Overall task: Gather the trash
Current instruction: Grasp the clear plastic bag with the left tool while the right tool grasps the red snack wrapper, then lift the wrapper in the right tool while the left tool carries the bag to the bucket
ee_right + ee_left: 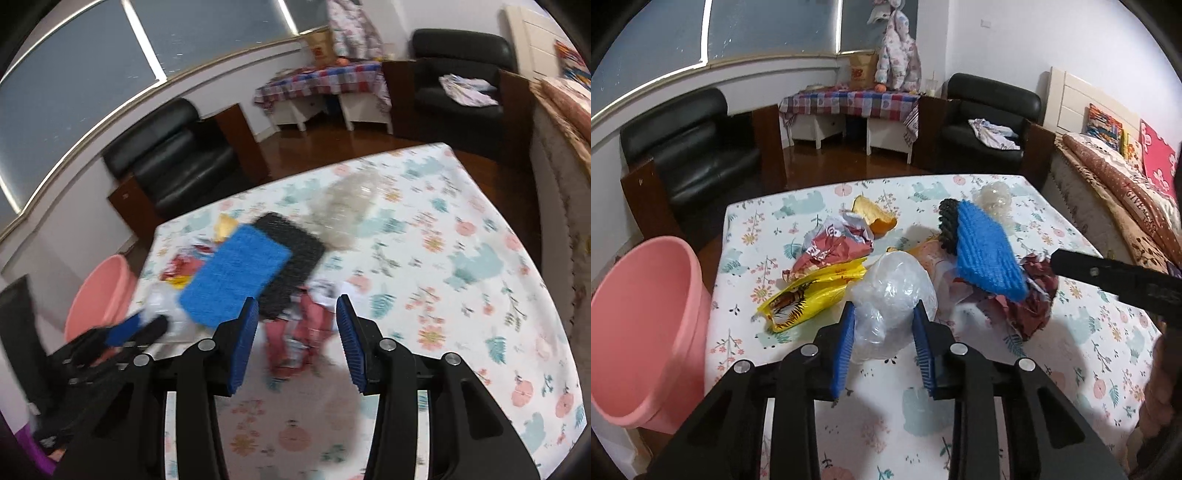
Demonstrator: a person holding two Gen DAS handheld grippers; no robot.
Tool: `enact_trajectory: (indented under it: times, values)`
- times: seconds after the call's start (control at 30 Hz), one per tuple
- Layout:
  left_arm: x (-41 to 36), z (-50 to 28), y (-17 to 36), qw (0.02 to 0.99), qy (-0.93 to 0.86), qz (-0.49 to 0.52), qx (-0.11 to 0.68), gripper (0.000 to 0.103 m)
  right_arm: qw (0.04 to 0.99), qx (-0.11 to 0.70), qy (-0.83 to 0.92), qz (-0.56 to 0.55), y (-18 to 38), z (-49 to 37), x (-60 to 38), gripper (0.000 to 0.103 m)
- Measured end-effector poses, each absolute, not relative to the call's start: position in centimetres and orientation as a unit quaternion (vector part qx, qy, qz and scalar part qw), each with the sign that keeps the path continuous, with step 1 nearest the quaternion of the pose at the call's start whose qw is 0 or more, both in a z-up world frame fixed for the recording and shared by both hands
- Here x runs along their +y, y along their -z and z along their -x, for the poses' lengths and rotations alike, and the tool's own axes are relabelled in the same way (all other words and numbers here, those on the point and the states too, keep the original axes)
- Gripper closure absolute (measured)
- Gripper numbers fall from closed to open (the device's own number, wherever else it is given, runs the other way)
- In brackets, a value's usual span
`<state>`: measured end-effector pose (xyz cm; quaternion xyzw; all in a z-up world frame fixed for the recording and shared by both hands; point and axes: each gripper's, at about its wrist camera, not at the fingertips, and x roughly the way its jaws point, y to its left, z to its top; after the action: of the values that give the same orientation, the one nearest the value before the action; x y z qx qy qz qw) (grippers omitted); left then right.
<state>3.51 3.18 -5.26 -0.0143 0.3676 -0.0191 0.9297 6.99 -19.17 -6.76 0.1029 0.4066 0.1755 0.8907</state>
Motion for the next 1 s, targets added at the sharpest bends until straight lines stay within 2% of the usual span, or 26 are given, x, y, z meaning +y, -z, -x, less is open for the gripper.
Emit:
enact_trajectory:
  times: [0.3,0.53,0.73,1.0]
  values:
    - [3.0,-2.4,5.1,0.926,0.038,0.032,0.374,0.073,0.853,0.463,-0.181,-0.163,10.0,-8.2,-20.0,0.058]
    - [3.0,-1.9,5.1,0.924,0.037,0.037,0.379,0.073,0.849,0.460,-0.179,-0.187,10.8,-8.7,-19.9,0.058]
    - [2.9,-1.5,4.7,0.925,0.041,0.037,0.377,0.073,0.847,0.456,-0.185,-0.204,11.0,-8.5,-20.4,0.070]
    - [2.7,-0.9,4.1,0.926,0.043,0.039,0.373,0.073,0.867,0.432,-0.177,-0.173,9.6,-6.6,-21.3,0.071]
